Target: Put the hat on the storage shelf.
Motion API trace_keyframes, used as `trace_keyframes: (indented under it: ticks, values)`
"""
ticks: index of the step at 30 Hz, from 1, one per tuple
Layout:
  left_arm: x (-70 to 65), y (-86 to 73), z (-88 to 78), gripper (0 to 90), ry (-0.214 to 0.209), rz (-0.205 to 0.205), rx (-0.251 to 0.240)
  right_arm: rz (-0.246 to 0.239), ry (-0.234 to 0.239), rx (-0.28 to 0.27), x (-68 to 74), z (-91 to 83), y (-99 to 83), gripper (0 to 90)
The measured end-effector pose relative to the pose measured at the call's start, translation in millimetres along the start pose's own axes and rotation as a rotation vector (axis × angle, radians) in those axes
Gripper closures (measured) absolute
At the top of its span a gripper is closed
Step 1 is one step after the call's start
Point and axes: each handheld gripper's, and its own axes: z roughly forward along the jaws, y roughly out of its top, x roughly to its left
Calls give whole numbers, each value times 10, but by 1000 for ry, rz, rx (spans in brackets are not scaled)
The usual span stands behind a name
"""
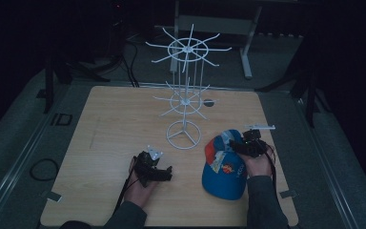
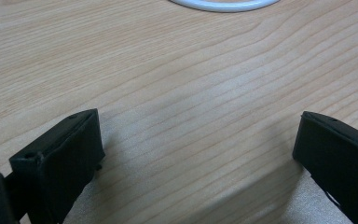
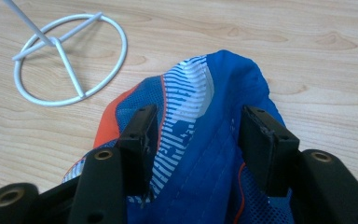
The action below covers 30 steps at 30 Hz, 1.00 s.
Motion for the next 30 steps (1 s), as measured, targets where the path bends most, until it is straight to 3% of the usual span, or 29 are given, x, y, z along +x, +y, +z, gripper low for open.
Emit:
trace_keyframes:
  ticks: [10,20,25,30]
  values:
    - [0,0,0,19,0,0,0,24,14,61,-14,108,6,495]
    - [0,0,0,19,0,0,0,55,23,106,-56,181,3,678]
    - [-1,0,0,19,0,-1,0,53,37,98,-58,166,5,857]
    - [0,0,0,19,0,0,0,34,43,79,-27,107,2,888]
